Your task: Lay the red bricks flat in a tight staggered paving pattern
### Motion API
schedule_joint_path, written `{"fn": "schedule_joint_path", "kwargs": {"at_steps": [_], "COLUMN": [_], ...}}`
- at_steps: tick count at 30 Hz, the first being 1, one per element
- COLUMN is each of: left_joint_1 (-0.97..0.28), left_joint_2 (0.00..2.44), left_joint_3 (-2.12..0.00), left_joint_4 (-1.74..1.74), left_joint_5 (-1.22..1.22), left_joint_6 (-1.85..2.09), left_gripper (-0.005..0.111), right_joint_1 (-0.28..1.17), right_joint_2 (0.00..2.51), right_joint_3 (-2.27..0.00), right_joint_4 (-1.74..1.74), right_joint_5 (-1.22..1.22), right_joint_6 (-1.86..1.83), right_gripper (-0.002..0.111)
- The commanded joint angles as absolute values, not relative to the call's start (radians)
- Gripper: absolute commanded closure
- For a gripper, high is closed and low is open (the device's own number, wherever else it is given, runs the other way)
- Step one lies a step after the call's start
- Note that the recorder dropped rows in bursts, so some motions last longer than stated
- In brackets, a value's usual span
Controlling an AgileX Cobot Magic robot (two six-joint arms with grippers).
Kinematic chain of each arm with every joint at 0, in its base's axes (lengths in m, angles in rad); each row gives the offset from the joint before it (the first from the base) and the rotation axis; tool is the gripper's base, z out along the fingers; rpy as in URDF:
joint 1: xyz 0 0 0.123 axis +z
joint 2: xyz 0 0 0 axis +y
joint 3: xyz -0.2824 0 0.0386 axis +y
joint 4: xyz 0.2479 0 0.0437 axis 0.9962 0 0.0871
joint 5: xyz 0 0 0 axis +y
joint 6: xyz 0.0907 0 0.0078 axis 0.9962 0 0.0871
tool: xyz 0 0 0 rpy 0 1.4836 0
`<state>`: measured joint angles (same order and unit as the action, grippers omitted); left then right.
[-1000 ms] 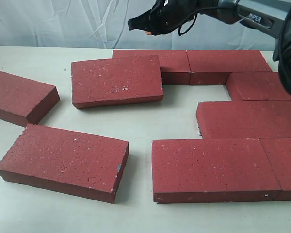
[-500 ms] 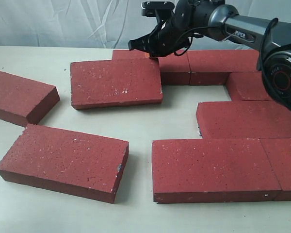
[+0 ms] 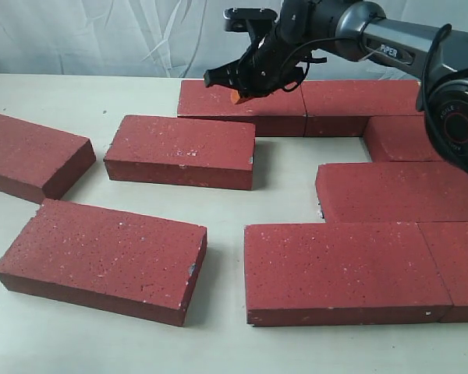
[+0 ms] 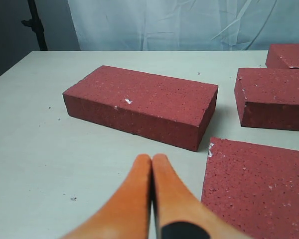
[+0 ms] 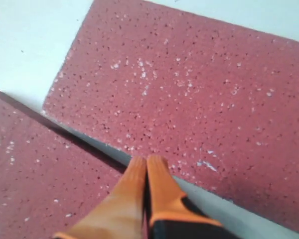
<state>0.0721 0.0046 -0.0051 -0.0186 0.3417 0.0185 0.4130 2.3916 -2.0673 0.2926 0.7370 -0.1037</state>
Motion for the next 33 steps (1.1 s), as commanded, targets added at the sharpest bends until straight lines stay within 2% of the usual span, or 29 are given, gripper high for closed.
{"fn": "schedule_joint_path", "kwargs": {"at_steps": [1, 9, 20, 33], "left_joint_1": [0.078, 0.078, 0.078, 0.078], "left_joint_2": [0.000, 0.000, 0.000, 0.000], "left_joint_3": [0.000, 0.000, 0.000, 0.000], "left_joint_4": [-0.013, -0.013, -0.013, -0.013], "left_joint_5": [0.333, 0.333, 0.333, 0.333], "left_joint_6": [0.010, 0.010, 0.010, 0.010], "left_gripper": [0.107, 0.107, 0.107, 0.107], "right_joint_1": [0.419, 0.493, 0.594, 0.599], "right_joint_2": [2.343, 2.318, 2.329, 2.420], "right_joint_3": [-2.069, -2.069, -2.069, -2.069], "right_joint_4": [0.369, 0.360, 0.204, 0.128], "right_joint_5": [0.744, 0.884, 0.910, 0.922], "right_joint_6": [-0.113, -0.130, -0.130, -0.055], "right_gripper": [0.109, 0.109, 0.109, 0.109]}}
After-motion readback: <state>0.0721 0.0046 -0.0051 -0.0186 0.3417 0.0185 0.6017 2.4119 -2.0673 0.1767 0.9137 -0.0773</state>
